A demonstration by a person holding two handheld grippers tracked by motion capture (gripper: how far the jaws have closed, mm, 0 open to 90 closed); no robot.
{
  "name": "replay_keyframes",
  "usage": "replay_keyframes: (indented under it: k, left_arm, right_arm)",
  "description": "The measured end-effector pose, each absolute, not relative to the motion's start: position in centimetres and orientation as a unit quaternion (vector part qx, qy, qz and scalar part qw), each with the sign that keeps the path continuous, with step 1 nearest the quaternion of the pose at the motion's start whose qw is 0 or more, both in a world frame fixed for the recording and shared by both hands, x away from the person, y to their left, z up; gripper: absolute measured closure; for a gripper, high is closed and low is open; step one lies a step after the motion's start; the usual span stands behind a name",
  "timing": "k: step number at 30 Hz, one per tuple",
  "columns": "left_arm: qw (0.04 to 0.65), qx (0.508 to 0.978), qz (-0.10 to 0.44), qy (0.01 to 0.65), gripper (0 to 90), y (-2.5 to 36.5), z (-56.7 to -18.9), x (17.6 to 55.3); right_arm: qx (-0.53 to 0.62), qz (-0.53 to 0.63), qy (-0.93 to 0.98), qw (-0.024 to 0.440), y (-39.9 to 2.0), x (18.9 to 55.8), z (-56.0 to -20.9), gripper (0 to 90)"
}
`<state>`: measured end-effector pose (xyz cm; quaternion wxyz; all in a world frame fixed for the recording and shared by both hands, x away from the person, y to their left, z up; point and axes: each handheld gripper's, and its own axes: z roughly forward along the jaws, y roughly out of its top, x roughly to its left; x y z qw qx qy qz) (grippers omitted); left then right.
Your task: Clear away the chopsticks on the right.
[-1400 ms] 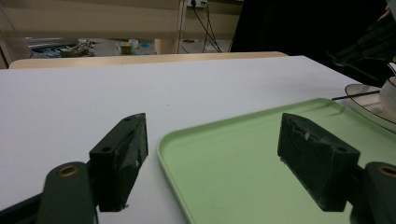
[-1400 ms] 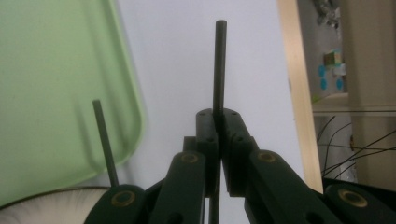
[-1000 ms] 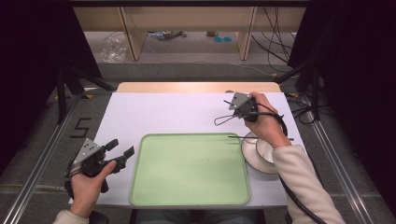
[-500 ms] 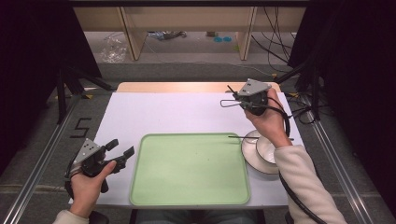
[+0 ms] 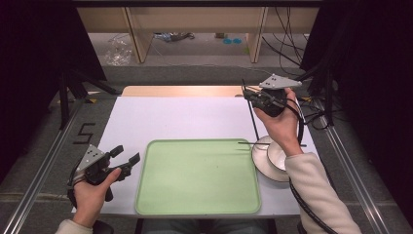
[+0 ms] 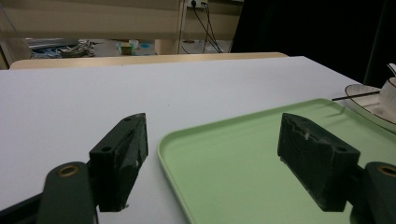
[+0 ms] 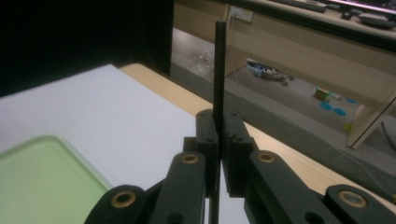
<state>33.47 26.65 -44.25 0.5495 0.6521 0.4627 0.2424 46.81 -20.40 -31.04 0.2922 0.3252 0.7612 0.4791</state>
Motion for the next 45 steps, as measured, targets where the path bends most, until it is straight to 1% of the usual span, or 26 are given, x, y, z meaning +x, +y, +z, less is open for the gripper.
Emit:
replay_keyframes:
  k: [2, 3, 4, 6, 7, 8, 9, 11, 13, 16, 17, 18, 20, 21, 22, 23, 25, 29, 30, 31, 32, 34, 36, 38, 43, 45]
  left_arm:
    - [0.549, 0.652, 0.242, 0.463, 24.3, 26.7, -44.2, 33.5]
    - [0.550, 0.652, 0.242, 0.463, 24.3, 26.7, -44.2, 33.5]
    - [0.549, 0.653, 0.242, 0.462, 24.3, 26.7, -44.2, 33.5]
    - [0.549, 0.652, 0.242, 0.462, 24.3, 26.6, -44.2, 33.5]
    - [0.549, 0.652, 0.242, 0.462, 24.3, 26.6, -44.2, 33.5]
    - [0.549, 0.652, 0.242, 0.463, 24.3, 26.7, -44.2, 33.5]
    - [0.550, 0.652, 0.242, 0.463, 24.3, 26.7, -44.2, 33.5]
    - [0.550, 0.652, 0.241, 0.463, 24.3, 26.7, -44.3, 33.5]
    - [0.550, 0.652, 0.242, 0.463, 24.3, 26.6, -44.2, 33.5]
    - [0.550, 0.652, 0.242, 0.463, 24.3, 26.6, -44.2, 33.5]
    - [0.550, 0.652, 0.242, 0.462, 24.4, 26.6, -44.2, 33.5]
    - [0.550, 0.652, 0.241, 0.463, 24.4, 26.6, -44.2, 33.5]
    - [0.550, 0.652, 0.241, 0.462, 24.3, 26.6, -44.2, 33.5]
    - [0.550, 0.652, 0.241, 0.462, 24.3, 26.6, -44.2, 33.5]
    - [0.550, 0.652, 0.242, 0.463, 24.4, 26.7, -44.2, 33.5]
    - [0.550, 0.652, 0.242, 0.463, 24.3, 26.7, -44.2, 33.5]
    - [0.550, 0.652, 0.242, 0.463, 24.3, 26.7, -44.2, 33.5]
    - [0.551, 0.651, 0.241, 0.463, 24.3, 26.7, -44.3, 33.4]
    - [0.551, 0.651, 0.241, 0.463, 24.3, 26.7, -44.3, 33.4]
    - [0.551, 0.651, 0.241, 0.463, 24.3, 26.7, -44.3, 33.5]
    - [0.550, 0.652, 0.241, 0.463, 24.3, 26.7, -44.2, 33.5]
    - [0.551, 0.652, 0.241, 0.462, 24.3, 26.7, -44.2, 33.5]
    - [0.551, 0.652, 0.242, 0.462, 24.3, 26.7, -44.2, 33.5]
    - [0.550, 0.652, 0.241, 0.463, 24.3, 26.7, -44.2, 33.5]
    - [0.551, 0.652, 0.240, 0.462, 24.3, 26.7, -44.3, 33.5]
    - [0.551, 0.651, 0.241, 0.463, 24.3, 26.7, -44.2, 33.5]
  right_arm:
    - [0.334, 0.490, 0.754, 0.283, -20.3, 46.7, -31.0, 87.9]
    - [0.348, 0.500, 0.748, 0.264, -20.2, 46.6, -30.8, 87.9]
    - [0.357, 0.499, 0.745, 0.260, -20.2, 46.4, -30.7, 87.9]
    - [0.379, 0.506, 0.738, 0.236, -20.0, 46.3, -30.7, 87.9]
    - [0.379, 0.506, 0.738, 0.236, -20.0, 46.3, -30.7, 87.9]
    - [0.410, 0.507, 0.730, 0.206, -19.7, 46.1, -30.6, 87.9]
    - [0.425, 0.504, 0.727, 0.193, -19.6, 45.9, -30.6, 87.9]
    - [0.450, 0.486, 0.728, 0.175, -19.3, 45.8, -30.6, 87.9]
    - [0.474, 0.480, 0.725, 0.143, -19.1, 45.8, -30.7, 87.9]
    - [0.490, 0.463, 0.727, 0.135, -18.7, 45.8, -31.1, 87.9]
    - [0.506, 0.446, 0.729, 0.116, -18.3, 45.9, -31.5, 87.8]
    - [0.506, 0.446, 0.729, 0.116, -18.3, 45.9, -31.5, 87.8]
    - [0.540, 0.411, 0.729, 0.087, -17.5, 45.9, -32.2, 87.8]
    - [0.540, 0.411, 0.729, 0.087, -17.5, 45.9, -32.2, 87.8]
    - [0.550, 0.400, 0.730, 0.069, -17.1, 46.0, -32.9, 87.8]
    - [0.550, 0.400, 0.730, 0.069, -17.1, 46.0, -32.9, 87.8]
    - [0.557, 0.365, 0.743, 0.071, -16.4, 46.2, -34.1, 87.8]
    - [0.622, 0.287, 0.729, 0.015, -15.5, 46.6, -35.4, 87.8]
    - [0.622, 0.287, 0.729, 0.015, -15.5, 46.6, -35.4, 87.8]
    - [0.625, 0.284, 0.727, 0.005, -15.5, 46.7, -35.9, 87.8]
    - [0.640, 0.249, 0.727, 0.003, -15.3, 47.0, -37.0, 87.8]
    - [0.646, 0.237, 0.725, -0.009, -15.3, 47.2, -37.9, 87.8]
    - [0.654, 0.218, 0.725, -0.011, -15.1, 47.3, -38.5, 87.8]
    - [0.677, 0.191, 0.710, -0.036, -14.9, 47.5, -39.1, 87.8]
    - [0.687, 0.153, 0.708, -0.057, -14.8, 47.7, -40.9, 87.7]
    - [0.684, 0.145, 0.713, -0.053, -14.8, 47.7, -41.5, 87.8]
